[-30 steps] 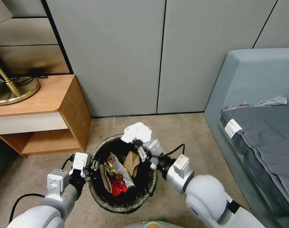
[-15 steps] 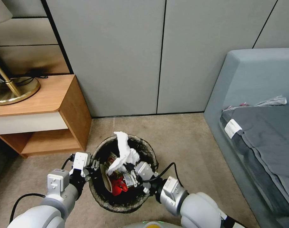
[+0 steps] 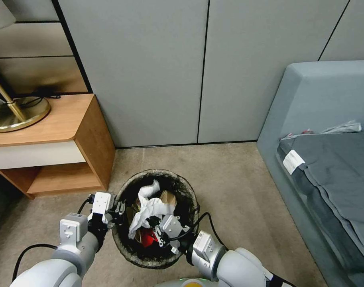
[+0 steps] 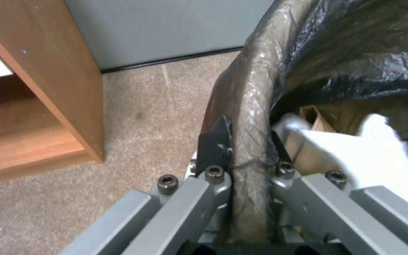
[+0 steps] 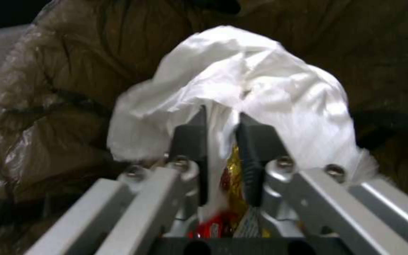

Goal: Pick up the trash bin, then pick up the garbage from the floor and place it into the trash bin.

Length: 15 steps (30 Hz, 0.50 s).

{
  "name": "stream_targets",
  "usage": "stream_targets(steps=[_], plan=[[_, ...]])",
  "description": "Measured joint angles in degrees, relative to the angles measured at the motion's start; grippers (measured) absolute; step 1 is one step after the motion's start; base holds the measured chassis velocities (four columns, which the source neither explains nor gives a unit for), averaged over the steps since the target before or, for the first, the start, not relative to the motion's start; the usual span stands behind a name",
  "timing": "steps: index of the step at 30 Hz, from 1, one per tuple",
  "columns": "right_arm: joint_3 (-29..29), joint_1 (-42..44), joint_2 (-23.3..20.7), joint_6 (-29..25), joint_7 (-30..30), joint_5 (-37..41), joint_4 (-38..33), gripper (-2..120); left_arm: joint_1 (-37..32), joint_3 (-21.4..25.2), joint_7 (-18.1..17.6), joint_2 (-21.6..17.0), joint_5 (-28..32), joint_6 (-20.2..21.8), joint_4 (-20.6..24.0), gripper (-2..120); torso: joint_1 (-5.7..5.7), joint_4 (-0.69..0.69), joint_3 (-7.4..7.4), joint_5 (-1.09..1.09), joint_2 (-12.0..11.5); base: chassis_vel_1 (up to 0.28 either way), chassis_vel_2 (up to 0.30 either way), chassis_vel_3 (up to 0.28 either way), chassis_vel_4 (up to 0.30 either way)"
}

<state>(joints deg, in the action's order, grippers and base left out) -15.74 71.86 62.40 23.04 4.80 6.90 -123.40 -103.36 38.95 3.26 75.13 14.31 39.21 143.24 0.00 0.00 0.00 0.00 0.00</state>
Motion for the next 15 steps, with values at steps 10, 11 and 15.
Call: stream_targets(steps=[10,11,15], plan=[[0.0,0.1,-0.1,0.3,-1.1,0.4,-0.7,53,-0.1,0.0,0.0,0.3,-0.2,0.0,0.0,1,0.00,0.00,0.00,0.00,0.0,0.000,0.000,0.000,0.000],[0.1,0.2,-0.2,0.3,-1.1,0.5,-0.9,57,-0.1,0.0,0.0,0.3,-0.2,0.0,0.0,1,0.00,0.00,0.00,0.00,0.0,0.000,0.000,0.000,0.000],[0.9,0.8,-0.4,0.4,-1.3,0.7,-1.9,72,-0.1,0.0,0.0,0.4,-0.2,0.0,0.0,1,0.00,0.00,0.00,0.00,0.0,0.000,0.000,0.000,0.000]])
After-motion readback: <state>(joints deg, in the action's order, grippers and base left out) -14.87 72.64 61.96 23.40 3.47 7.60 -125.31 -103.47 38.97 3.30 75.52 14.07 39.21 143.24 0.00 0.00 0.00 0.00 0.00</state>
